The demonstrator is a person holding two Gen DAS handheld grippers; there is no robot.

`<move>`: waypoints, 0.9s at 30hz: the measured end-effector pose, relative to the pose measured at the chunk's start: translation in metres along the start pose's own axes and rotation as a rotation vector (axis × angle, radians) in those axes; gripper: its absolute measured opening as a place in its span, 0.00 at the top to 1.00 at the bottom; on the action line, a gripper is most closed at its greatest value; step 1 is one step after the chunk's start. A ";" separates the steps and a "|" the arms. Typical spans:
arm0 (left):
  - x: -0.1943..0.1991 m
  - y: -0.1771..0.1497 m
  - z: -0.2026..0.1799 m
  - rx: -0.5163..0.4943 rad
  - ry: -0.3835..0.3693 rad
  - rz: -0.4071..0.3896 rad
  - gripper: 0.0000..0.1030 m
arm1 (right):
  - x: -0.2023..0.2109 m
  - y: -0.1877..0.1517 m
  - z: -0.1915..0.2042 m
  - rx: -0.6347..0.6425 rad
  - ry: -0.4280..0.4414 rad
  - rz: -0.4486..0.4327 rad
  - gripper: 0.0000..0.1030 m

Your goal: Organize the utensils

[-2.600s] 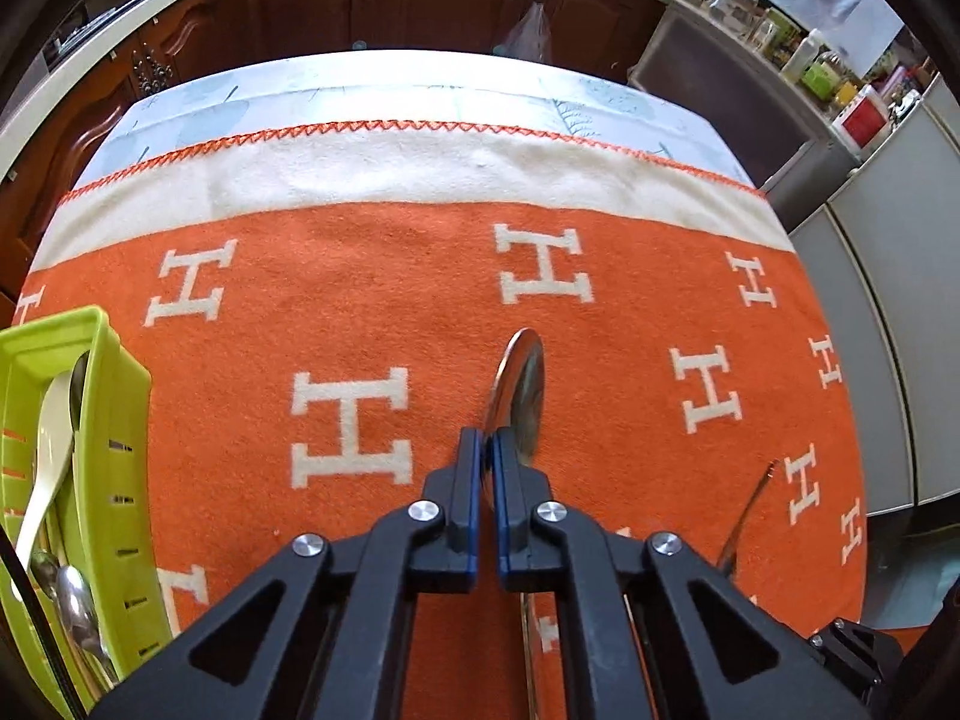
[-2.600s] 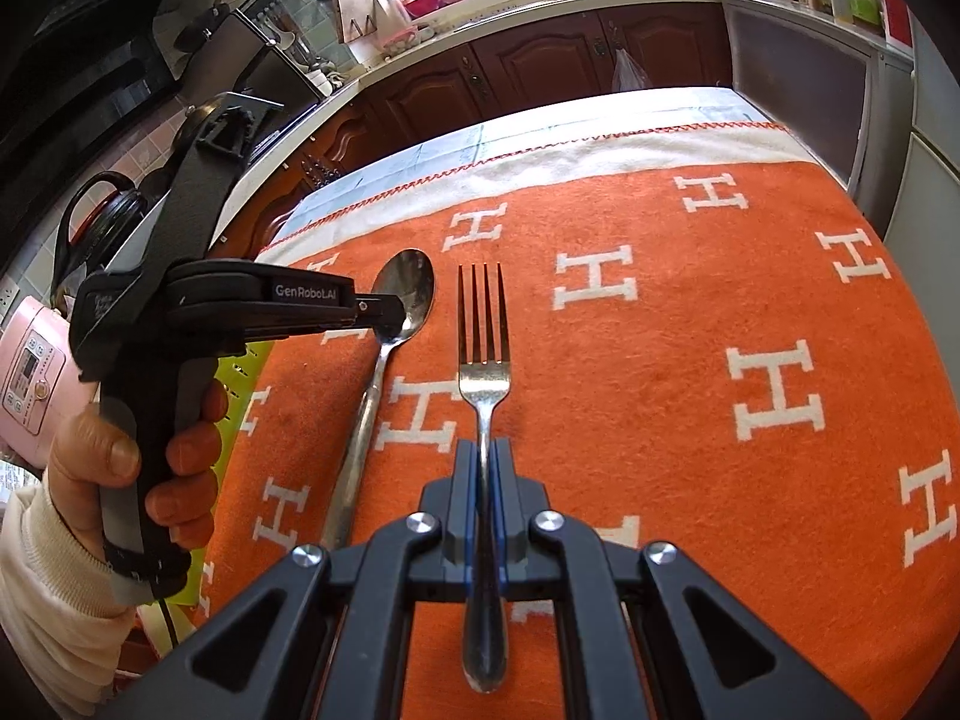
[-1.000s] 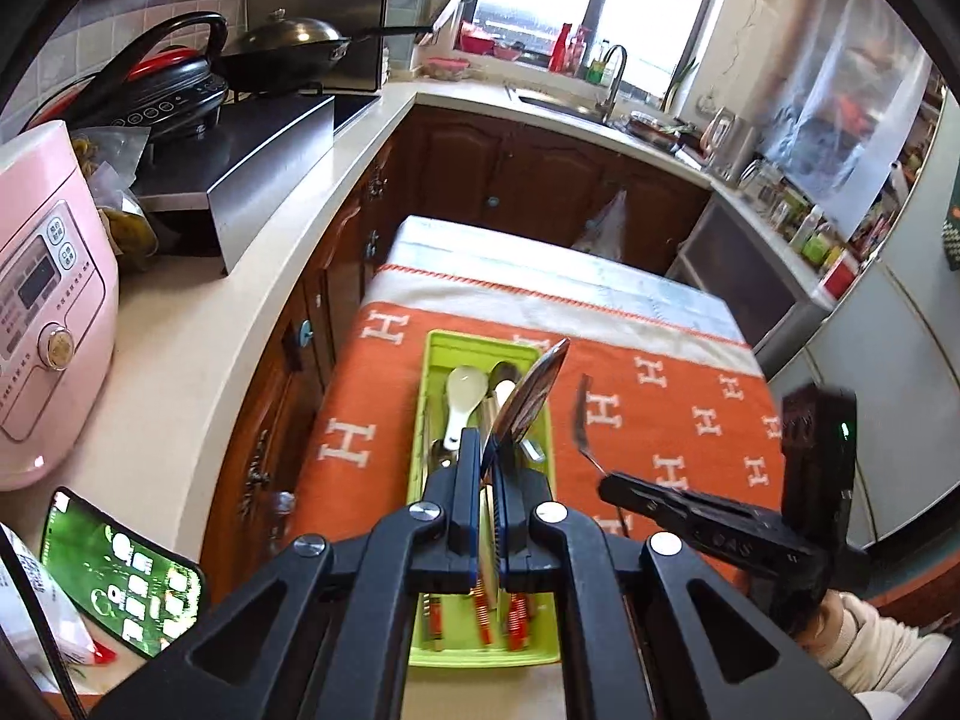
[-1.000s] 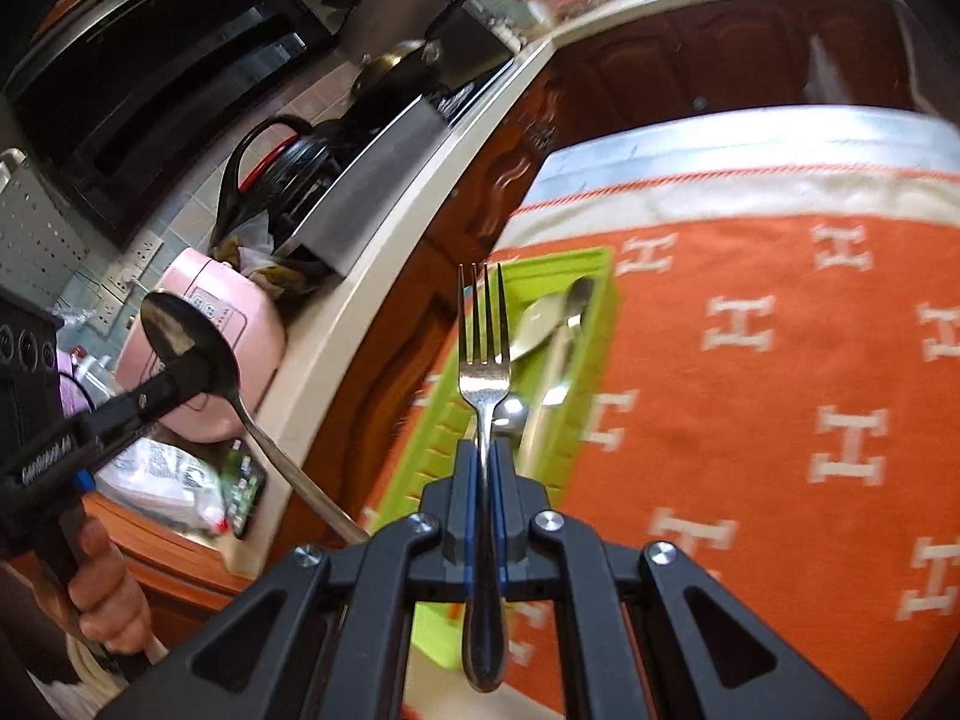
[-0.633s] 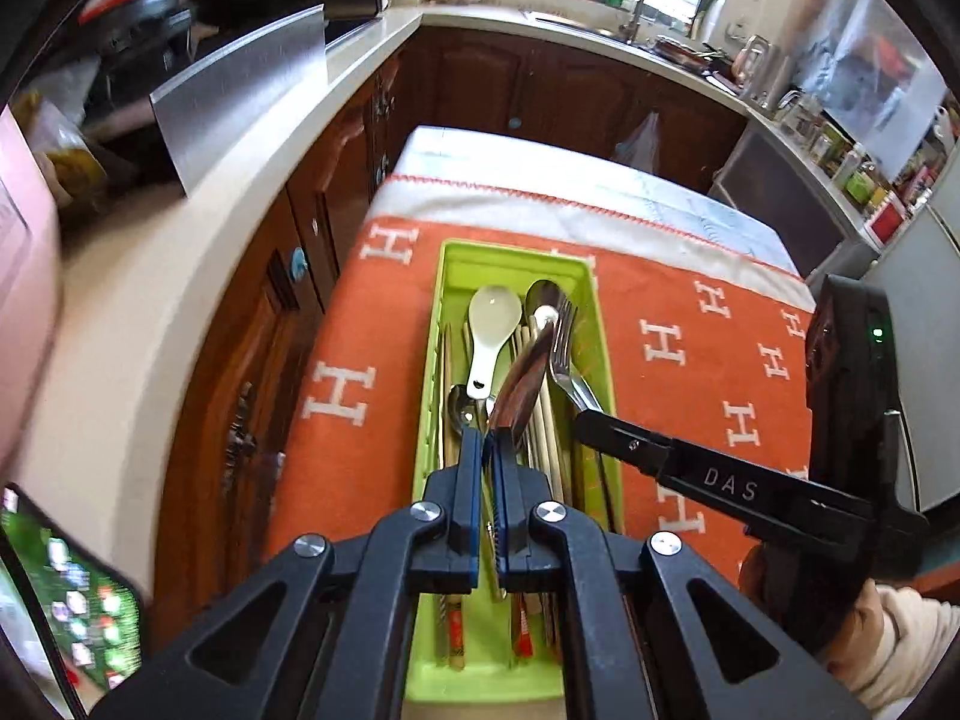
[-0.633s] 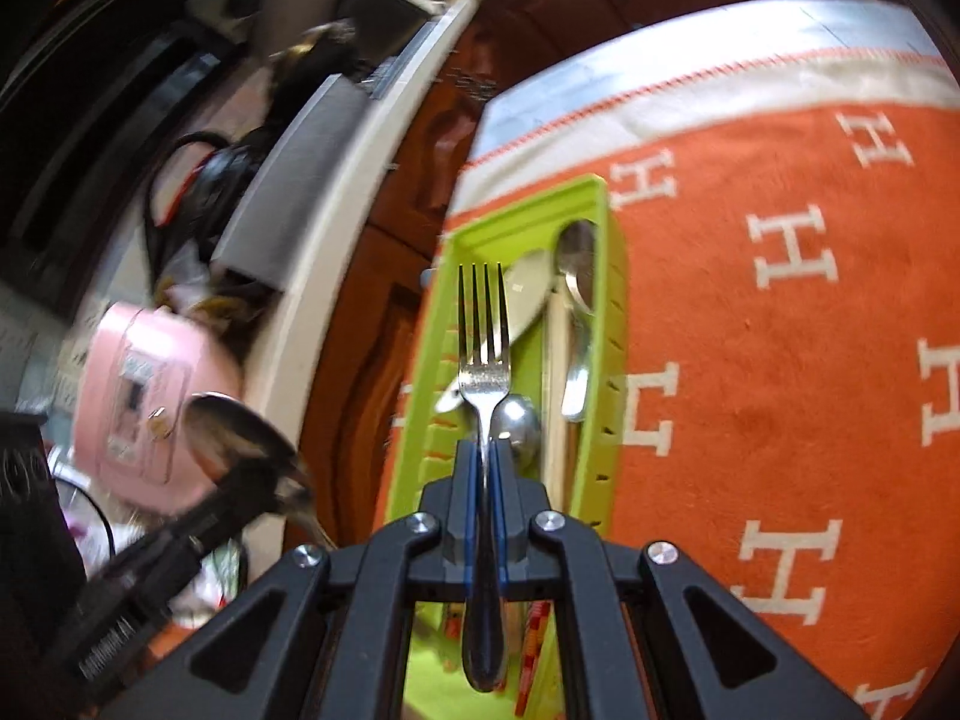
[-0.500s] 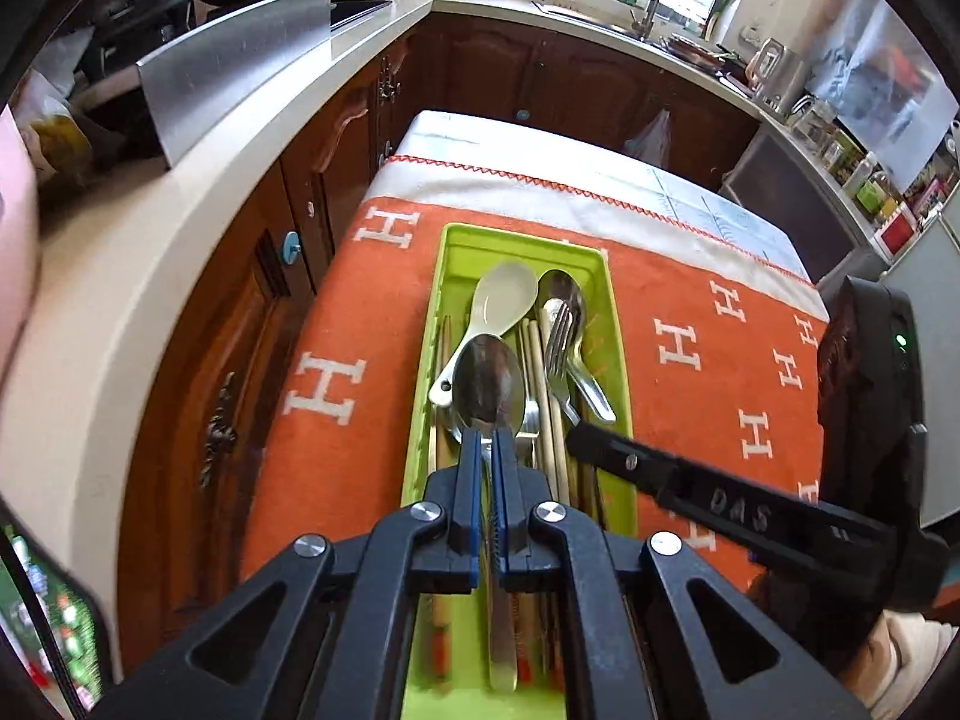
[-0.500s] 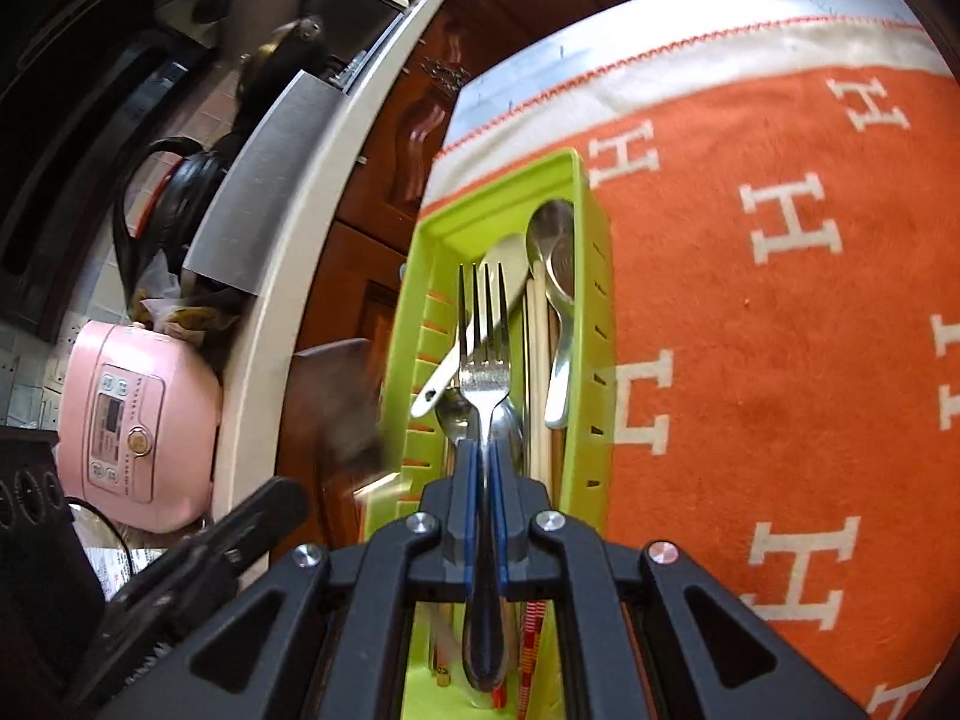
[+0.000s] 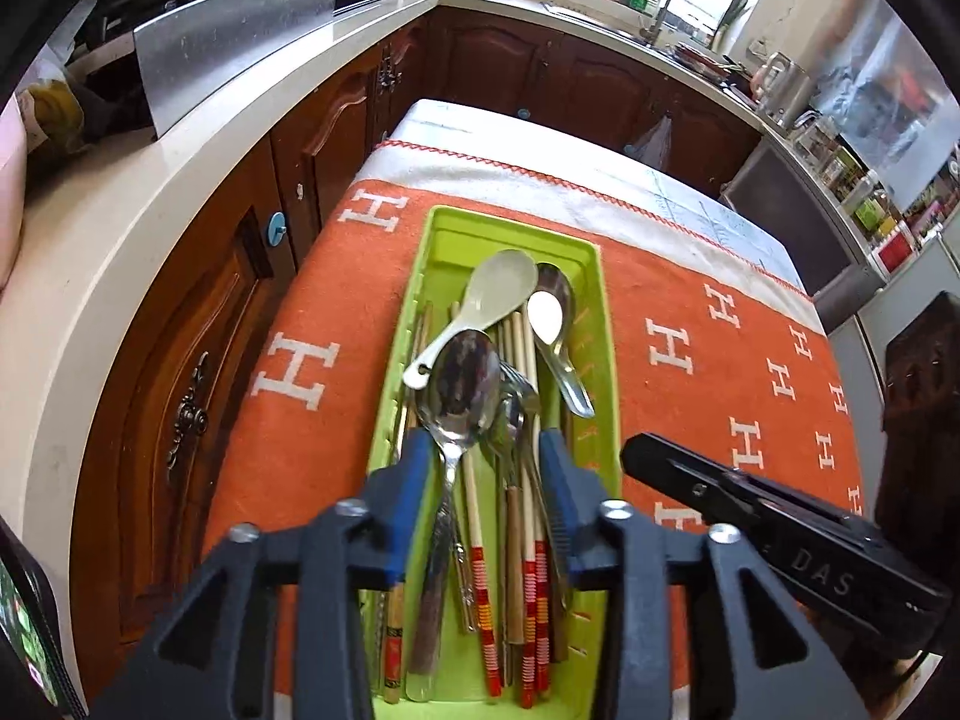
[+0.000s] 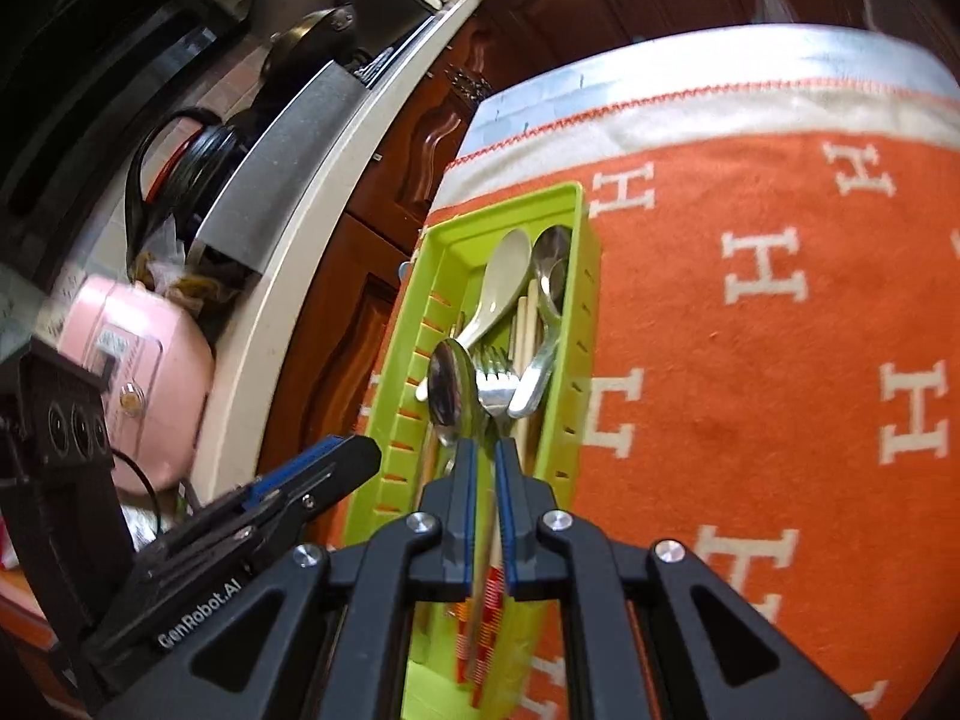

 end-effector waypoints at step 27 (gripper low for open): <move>0.037 -0.032 -0.099 -0.127 0.021 -0.038 0.01 | 0.154 -0.025 -0.061 0.153 -0.358 -0.199 0.65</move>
Point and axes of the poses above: each gripper's, at about its wrist camera, not at the fingertips, and x roughly against the way its jaws point, z to its left, y to its top, the point moved 10 cm from there along -x, roughly the way its jaws point, and after that the axes turned 1 degree about x, right-handed, at the moved point
